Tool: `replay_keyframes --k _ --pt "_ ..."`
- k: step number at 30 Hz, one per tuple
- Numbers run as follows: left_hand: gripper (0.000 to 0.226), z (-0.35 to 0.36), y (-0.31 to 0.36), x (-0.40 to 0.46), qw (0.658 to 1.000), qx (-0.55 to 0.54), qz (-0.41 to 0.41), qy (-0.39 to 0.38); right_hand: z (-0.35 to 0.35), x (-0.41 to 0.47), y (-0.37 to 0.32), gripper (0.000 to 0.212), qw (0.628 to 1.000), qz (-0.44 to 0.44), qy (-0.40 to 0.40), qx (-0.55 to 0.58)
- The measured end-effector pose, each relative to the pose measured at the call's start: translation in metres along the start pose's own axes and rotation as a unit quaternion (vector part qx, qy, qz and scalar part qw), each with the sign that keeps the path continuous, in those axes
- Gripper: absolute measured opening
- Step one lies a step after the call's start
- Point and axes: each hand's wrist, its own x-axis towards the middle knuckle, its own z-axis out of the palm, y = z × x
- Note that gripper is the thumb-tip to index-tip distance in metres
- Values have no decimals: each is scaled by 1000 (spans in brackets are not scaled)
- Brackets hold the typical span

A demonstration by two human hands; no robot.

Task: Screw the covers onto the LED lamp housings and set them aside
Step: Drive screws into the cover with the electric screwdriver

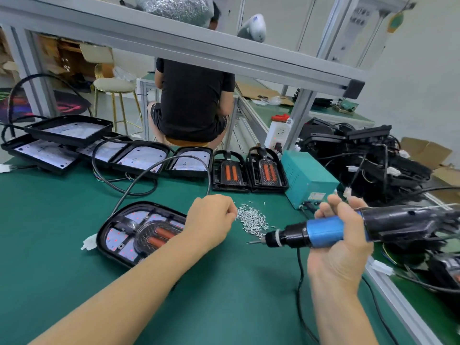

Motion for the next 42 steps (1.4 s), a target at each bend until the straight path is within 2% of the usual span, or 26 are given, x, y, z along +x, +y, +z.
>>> replay_keyframes --k 6,9,14,19,21,23,25,26,29,31,33,36,42 --pt "27 28 25 19 997 -1 -27 -73 -9 18 -3 20 997 2 75 18" --pt "30 42 26 22 994 2 -60 -86 -13 26 0 23 996 9 84 5" --pt "29 59 16 21 994 15 -90 -65 -22 31 8 28 996 28 84 -9" --pt "28 63 12 15 992 109 -47 -33 -26 30 12 27 995 43 89 -3" --pt "26 63 11 11 992 112 -47 -31 -26 30 9 25 995 51 84 15" --pt "23 61 14 8 996 48 -65 -23 -25 30 5 22 994 60 71 48" --pt "18 57 20 5 991 -95 -89 -19 -23 31 0 18 991 70 64 92" --pt "16 53 23 2 978 -183 -100 -18 -22 31 -3 15 989 72 60 111" --pt "16 35 28 -11 898 -420 -130 -12 -16 32 -13 8 987 67 45 142" --pt "15 23 27 -20 840 -523 -146 -18 -10 31 -19 5 985 64 35 154" --pt "15 11 24 -27 803 -577 -150 -15 -3 29 -25 4 984 67 21 164" --pt "19 -3 18 -40 770 -623 -139 -4 9 22 -32 7 984 66 -3 165" --pt "27 -23 8 -60 759 -640 -116 16 33 8 -35 7 982 74 -48 166"
